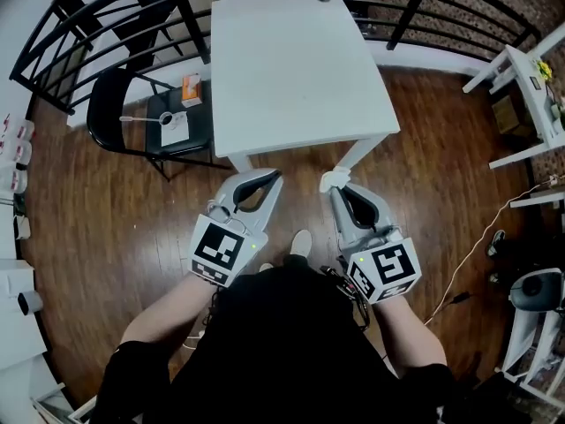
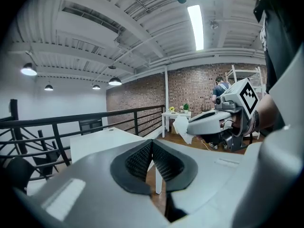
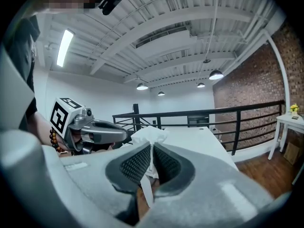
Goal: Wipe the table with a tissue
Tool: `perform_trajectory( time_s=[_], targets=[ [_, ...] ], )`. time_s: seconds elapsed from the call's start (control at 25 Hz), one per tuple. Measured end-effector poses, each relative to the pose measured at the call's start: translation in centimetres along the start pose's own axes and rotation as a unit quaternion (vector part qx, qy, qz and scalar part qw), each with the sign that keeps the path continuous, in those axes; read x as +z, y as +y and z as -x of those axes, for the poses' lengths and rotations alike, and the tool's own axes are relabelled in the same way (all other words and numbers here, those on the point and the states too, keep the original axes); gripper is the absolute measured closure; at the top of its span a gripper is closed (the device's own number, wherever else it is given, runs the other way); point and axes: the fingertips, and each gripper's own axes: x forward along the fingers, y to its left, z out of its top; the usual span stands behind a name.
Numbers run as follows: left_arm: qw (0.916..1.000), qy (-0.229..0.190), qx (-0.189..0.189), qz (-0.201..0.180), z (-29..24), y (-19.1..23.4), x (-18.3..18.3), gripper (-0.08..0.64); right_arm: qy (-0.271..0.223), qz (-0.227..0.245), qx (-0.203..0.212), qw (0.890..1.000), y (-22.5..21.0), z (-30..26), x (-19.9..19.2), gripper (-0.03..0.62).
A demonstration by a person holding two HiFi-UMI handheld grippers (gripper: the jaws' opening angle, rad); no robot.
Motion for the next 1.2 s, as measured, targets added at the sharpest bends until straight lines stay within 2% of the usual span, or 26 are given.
perform_trajectory(
  time_s=[0.28, 0.56, 0.84, 1.2],
  targets=[
    [0.9995, 0.024, 0.021, 0.009, -4.9, 1.6, 0.0, 0.543, 0.019, -0.003, 0.02, 1.0, -5.4, -3.4, -0.7, 0.586],
    [0.9988, 0.045, 0.016, 0.013, -7.8, 3.6, -1.5, 0.543, 0.047, -0.008, 0.018, 0.999, -7.7, -7.4, -2.2, 0.586],
    [0.9981, 0.058, -0.013, 0.018, -11.6, 7.7, -3.1, 0.543, 0.087, -0.008, -0.011, 0.996, -10.5, -13.2, -3.7, 0.586],
    [0.9938, 0.091, -0.057, 0.031, -16.1, 12.2, -5.6, 0.543, 0.164, -0.028, -0.048, 0.985, -14.2, -20.8, -7.8, 0.586]
  ],
)
